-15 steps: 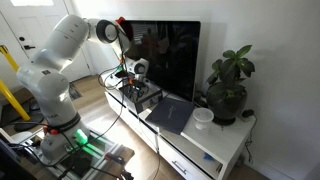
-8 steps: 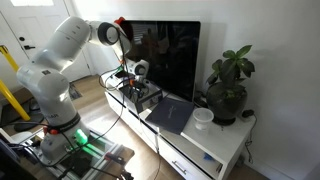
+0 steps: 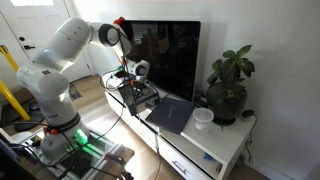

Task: Remove the shoe box lid and put it to the tight side of the shoe box, remove the sunglasses from the shoe box and put them on the shoe box lid

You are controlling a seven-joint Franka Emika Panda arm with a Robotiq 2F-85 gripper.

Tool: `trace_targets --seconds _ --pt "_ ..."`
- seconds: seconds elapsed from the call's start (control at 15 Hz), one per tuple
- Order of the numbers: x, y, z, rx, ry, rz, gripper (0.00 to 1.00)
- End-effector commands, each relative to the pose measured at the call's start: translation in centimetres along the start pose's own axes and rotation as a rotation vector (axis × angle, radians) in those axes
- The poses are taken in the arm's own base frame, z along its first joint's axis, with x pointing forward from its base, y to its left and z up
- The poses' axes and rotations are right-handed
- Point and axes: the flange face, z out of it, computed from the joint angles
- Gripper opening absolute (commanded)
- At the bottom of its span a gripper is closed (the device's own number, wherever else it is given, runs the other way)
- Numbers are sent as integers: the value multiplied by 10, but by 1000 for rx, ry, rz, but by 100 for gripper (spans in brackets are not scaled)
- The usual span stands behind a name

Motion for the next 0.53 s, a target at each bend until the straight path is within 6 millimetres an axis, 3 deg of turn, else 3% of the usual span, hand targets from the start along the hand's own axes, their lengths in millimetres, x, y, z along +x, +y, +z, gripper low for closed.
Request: trace_targets --seconds 0.0,0.47 --pt "6 4 -4 -25 -12 9 3" --pt "11 19 -28 -33 35 28 4"
